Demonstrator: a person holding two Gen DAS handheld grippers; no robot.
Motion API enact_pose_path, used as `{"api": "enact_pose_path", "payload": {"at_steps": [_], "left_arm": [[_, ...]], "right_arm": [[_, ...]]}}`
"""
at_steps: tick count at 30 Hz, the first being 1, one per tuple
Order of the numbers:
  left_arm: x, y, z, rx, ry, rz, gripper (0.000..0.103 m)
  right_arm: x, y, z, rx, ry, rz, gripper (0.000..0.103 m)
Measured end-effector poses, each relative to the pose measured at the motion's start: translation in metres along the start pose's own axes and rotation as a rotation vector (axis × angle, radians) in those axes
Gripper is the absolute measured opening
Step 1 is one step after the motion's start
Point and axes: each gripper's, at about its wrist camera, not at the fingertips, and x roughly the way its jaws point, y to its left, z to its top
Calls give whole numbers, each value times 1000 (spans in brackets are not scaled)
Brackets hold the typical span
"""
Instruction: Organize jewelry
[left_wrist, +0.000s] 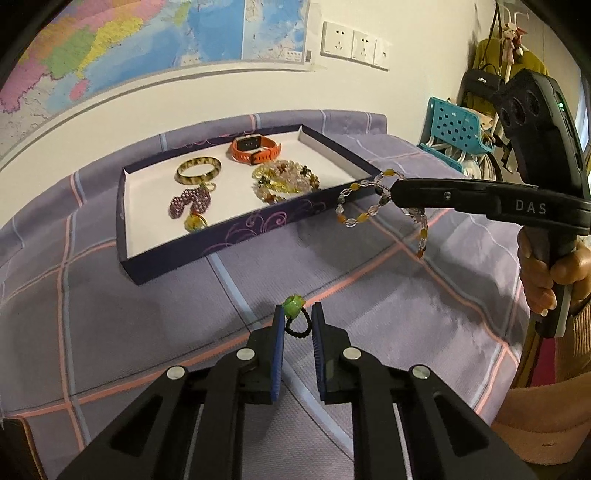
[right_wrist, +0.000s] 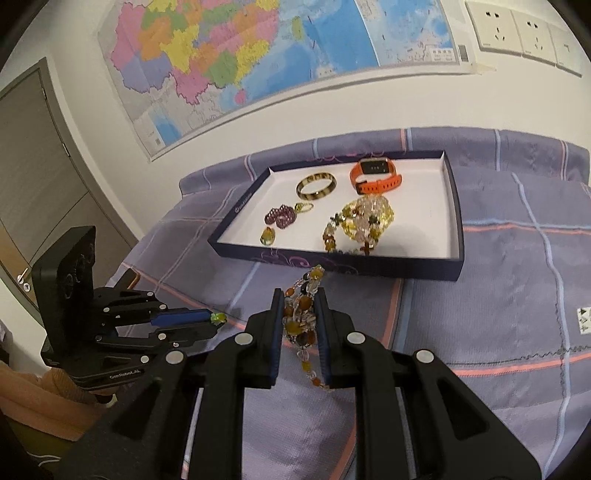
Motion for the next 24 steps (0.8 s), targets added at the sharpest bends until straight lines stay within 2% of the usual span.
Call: {"api": "enact_pose_path", "payload": {"at_steps": [15,24], "left_arm": [[-16,16,31,-14,-69,35,13],[-12,28,46,-31,-82,60,13]], "right_arm": [[-8,-2,34,-27,-66,-8,17],[2,-9,48,-14,-65,2,17]]}}
